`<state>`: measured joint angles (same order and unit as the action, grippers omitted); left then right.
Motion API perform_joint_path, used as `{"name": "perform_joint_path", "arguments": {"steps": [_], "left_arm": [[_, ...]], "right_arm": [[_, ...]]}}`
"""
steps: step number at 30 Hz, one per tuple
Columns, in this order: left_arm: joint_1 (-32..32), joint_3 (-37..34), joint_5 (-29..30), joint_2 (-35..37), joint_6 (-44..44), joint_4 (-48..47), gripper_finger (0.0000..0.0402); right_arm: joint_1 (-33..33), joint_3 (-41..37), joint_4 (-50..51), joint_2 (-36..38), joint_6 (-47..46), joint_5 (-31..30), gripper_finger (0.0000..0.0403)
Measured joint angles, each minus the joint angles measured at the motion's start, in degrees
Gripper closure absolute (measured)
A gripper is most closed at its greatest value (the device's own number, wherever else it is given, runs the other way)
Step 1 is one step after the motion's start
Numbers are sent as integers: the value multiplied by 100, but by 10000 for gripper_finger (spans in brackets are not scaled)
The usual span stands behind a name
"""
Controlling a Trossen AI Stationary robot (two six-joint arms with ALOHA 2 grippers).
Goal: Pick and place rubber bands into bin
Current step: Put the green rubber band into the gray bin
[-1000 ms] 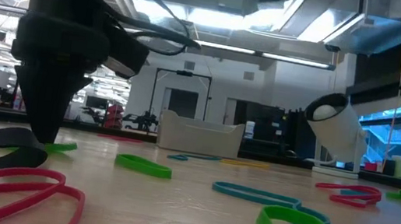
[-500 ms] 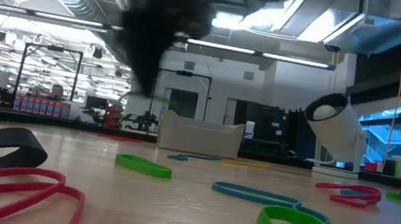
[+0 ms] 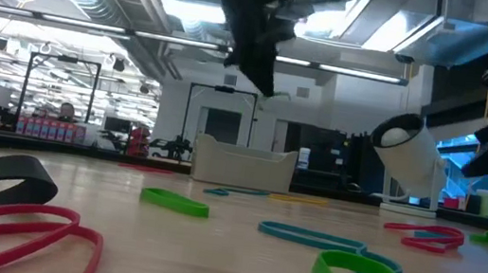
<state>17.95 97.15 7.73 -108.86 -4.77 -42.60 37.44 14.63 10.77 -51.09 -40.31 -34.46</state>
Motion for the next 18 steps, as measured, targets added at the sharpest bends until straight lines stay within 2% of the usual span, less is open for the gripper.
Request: {"name": "perform_joint_path", "arguments": {"steps": [6, 11, 18], "left_arm": [[896, -5, -551, -552, 562, 322, 400], [1234, -10, -484, -1020, 666, 429, 396], [1456, -10, -548, -1340, 664, 442, 339]], "right_arm": [[-488, -1, -78, -2, -314, -2, 396], [-830, 0, -104, -2, -446, -2, 400], [-1219, 0, -174, -2, -442, -2, 399]]}}
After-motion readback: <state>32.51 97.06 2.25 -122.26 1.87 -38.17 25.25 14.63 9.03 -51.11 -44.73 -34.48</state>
